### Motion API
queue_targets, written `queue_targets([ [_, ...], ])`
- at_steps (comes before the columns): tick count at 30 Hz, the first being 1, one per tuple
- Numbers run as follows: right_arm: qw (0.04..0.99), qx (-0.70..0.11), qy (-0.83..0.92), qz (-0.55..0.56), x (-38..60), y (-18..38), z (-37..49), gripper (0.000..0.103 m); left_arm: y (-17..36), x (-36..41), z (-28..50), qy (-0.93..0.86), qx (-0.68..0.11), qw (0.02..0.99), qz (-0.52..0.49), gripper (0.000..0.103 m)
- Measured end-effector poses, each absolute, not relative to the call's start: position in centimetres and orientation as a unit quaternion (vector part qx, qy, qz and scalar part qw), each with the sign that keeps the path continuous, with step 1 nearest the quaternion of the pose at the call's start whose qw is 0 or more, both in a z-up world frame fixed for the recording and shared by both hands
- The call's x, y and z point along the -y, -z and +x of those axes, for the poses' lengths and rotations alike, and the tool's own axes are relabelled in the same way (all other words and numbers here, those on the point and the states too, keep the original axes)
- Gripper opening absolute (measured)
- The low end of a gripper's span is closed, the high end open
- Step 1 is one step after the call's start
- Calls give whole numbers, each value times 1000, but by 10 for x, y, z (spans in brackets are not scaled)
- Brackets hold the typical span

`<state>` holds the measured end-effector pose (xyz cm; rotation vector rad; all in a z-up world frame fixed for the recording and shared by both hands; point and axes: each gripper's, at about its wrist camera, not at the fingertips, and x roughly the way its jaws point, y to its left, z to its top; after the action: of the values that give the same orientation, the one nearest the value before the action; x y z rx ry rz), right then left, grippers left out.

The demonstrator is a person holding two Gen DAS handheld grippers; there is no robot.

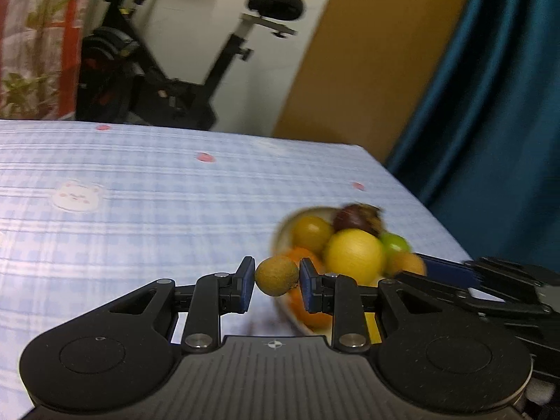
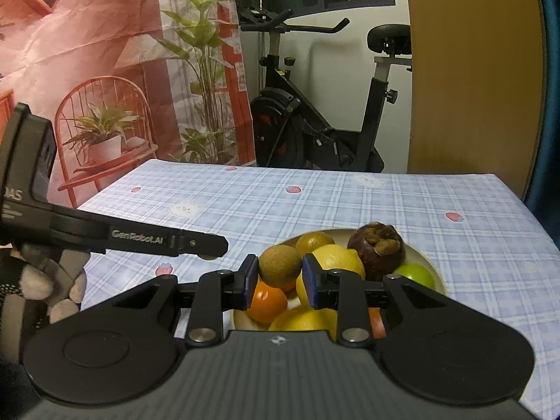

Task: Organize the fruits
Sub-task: 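Carry the longan in the left gripper over the plate and lower it, then open the left gripper to drop the longan onto the plate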

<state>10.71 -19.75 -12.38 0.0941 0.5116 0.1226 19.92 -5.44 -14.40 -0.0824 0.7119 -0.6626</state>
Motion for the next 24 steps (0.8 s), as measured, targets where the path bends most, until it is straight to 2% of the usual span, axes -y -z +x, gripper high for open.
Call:
queue_targets([
  [11,954,-289,-44,60,214,140,61,30,158,83,171,364,-365,857,-15,29],
  [24,946,-315,-14,74,230,161,72,30,171,92,174,353,-363,863,4,29],
])
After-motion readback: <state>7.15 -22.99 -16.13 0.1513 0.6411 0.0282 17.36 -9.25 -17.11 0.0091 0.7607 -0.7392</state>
